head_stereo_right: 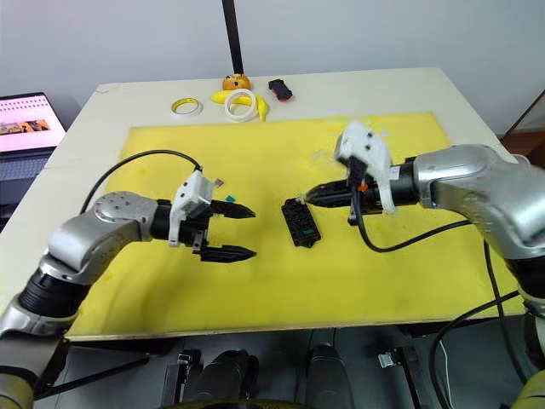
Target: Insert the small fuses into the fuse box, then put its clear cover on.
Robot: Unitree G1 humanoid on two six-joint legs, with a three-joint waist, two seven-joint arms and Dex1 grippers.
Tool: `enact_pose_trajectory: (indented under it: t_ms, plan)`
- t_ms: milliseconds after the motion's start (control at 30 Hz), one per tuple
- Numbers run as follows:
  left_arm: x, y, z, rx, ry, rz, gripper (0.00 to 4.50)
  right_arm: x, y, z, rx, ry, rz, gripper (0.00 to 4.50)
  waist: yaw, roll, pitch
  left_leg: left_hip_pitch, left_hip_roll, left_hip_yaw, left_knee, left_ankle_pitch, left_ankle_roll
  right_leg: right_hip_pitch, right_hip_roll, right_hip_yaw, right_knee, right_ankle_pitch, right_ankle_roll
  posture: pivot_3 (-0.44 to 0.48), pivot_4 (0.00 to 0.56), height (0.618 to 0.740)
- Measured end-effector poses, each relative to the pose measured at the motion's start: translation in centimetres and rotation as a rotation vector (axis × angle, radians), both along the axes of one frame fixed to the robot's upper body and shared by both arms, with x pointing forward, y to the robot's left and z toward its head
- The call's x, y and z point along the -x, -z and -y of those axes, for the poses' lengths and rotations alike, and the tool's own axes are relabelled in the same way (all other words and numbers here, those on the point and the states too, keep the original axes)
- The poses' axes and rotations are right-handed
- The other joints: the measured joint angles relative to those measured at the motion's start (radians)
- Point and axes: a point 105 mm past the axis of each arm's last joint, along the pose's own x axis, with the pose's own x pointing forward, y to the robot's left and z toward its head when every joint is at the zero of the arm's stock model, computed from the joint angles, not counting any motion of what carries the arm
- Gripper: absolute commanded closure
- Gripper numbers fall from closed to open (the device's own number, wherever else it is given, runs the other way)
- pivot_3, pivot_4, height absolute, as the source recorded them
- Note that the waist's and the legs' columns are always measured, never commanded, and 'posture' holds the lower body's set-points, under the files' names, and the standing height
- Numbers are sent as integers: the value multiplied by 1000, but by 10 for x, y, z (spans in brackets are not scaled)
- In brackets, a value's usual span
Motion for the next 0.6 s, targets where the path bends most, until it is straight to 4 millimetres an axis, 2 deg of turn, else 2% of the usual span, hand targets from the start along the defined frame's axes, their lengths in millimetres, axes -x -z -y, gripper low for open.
enact_pose_trajectory:
  t_ms: [100,267,600]
  plan:
    - [-2,5,2,-4,-20,39,19,-4,10,0,125,-114,58,4500,-3,0,0,0,0,0,0,0,0,0,0,0,0,0,0,0,150,740]
    - [2,14,8,-7,5,32,19,-11,19,0,235,-215,85,4500,2,-1,1,0,0,-1,0,0,0,0,0,0,0,0,0,0,150,740]
    - [-4,23,14,-38,13,63,19,-21,31,-9,291,-277,84,4500,2,-1,1,0,0,-1,1,0,0,0,0,0,0,0,0,0,150,740]
